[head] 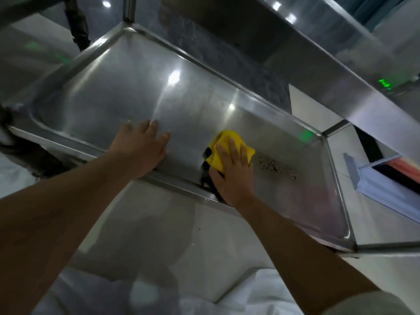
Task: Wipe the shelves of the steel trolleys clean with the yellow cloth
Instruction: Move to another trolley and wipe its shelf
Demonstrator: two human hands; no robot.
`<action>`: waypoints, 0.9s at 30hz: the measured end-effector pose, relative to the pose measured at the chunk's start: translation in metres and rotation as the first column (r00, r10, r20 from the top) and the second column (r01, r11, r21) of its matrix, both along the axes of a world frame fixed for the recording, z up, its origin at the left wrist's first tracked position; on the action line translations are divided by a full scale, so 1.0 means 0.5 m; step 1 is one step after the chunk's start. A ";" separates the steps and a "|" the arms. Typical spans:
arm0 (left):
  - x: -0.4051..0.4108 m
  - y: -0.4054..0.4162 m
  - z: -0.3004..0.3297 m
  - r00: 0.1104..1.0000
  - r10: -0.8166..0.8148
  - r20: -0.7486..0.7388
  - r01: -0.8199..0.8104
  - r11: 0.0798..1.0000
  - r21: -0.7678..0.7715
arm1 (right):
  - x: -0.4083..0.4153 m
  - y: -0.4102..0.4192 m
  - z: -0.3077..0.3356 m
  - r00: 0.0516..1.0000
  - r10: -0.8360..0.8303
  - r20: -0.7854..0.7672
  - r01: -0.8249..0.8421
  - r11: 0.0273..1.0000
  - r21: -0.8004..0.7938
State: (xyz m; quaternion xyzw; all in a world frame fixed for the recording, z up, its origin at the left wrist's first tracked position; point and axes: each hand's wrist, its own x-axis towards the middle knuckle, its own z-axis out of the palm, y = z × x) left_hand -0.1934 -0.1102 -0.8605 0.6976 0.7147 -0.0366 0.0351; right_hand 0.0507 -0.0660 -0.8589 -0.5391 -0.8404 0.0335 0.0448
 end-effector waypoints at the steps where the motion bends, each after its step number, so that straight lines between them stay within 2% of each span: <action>1: 0.013 0.006 -0.001 1.000 0.015 0.016 -0.015 1.000 -0.009 | 0.014 -0.017 0.002 0.999 0.021 -0.028 -0.021 1.000 -0.014; 5: 0.089 0.025 -0.008 0.985 0.139 0.100 -0.137 0.990 -0.030 | 0.050 -0.049 0.008 0.993 0.059 -0.099 -0.067 0.995 -0.076; 9: 0.118 0.017 -0.029 0.983 0.119 0.139 -0.132 0.988 0.085 | 0.058 -0.030 0.005 0.994 0.102 -0.039 -0.105 0.991 -0.080; 13: 0.115 0.007 -0.035 0.986 0.085 0.146 -0.103 0.987 0.121 | 0.031 0.048 -0.004 0.994 0.100 0.044 -0.098 0.994 -0.046; 17: 0.113 0.013 -0.033 0.987 0.094 0.131 -0.109 0.988 0.110 | -0.019 0.148 -0.002 0.998 0.027 -0.064 -0.032 0.996 -0.080; 21: 0.099 0.021 -0.043 0.985 0.088 0.150 -0.103 0.990 0.095 | 0.013 0.195 -0.008 0.997 0.038 -0.065 -0.042 0.997 -0.065; 27: 0.096 0.027 -0.058 0.988 0.080 0.135 -0.096 0.989 0.115 | 0.131 0.166 -0.006 0.961 -0.252 -0.111 0.236 0.961 -0.145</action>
